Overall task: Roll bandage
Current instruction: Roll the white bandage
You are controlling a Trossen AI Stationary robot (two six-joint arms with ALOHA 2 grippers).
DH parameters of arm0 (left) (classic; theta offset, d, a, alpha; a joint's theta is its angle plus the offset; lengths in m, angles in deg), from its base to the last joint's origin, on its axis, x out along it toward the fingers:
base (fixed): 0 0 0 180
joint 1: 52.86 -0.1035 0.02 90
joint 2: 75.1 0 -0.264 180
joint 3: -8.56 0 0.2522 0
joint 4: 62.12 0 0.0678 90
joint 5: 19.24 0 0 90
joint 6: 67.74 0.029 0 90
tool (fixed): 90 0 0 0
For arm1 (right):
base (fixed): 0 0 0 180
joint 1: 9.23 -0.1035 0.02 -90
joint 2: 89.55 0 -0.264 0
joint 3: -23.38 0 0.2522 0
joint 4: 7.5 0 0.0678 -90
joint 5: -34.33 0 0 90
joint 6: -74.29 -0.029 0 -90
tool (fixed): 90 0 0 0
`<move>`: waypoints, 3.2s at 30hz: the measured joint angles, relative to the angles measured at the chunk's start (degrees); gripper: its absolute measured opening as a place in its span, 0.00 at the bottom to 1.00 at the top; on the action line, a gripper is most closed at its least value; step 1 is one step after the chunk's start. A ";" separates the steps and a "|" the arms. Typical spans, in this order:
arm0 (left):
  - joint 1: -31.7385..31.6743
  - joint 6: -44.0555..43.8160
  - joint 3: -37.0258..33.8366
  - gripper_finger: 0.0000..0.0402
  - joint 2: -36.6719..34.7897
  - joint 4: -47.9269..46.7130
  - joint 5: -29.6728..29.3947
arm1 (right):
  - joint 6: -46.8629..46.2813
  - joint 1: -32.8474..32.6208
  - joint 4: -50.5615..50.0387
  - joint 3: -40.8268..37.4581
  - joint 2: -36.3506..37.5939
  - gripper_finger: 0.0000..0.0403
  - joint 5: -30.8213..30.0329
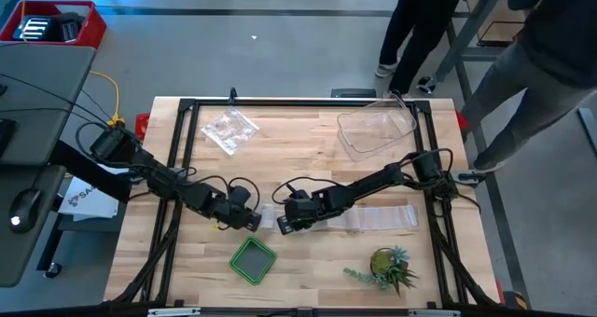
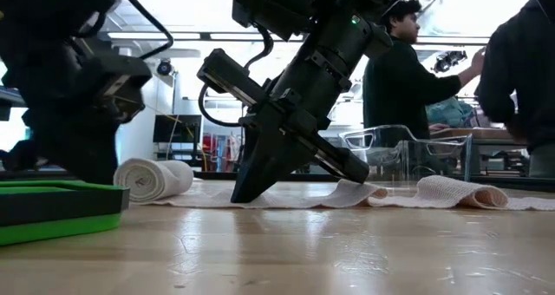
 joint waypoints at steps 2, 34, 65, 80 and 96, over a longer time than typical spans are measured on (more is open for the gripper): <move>-0.94 -1.01 -1.23 0.00 0.15 2.96 0.14 | 0.00 0.00 0.00 0.00 0.00 0.00 0.02; -3.08 -4.93 -2.20 0.00 4.34 15.14 2.48 | 0.87 0.42 0.61 -0.04 0.00 0.00 0.22; -2.41 -4.90 -2.17 0.00 2.07 22.66 -2.48 | 0.42 0.28 1.66 -0.04 0.00 0.00 -0.37; -2.43 -1.07 -2.03 0.00 -0.78 22.86 -3.51 | 0.13 0.37 1.82 0.00 0.00 0.00 0.72; -0.47 -7.44 -1.22 0.00 -6.16 0.89 5.91 | 0.40 0.37 1.69 0.01 -0.01 0.00 0.71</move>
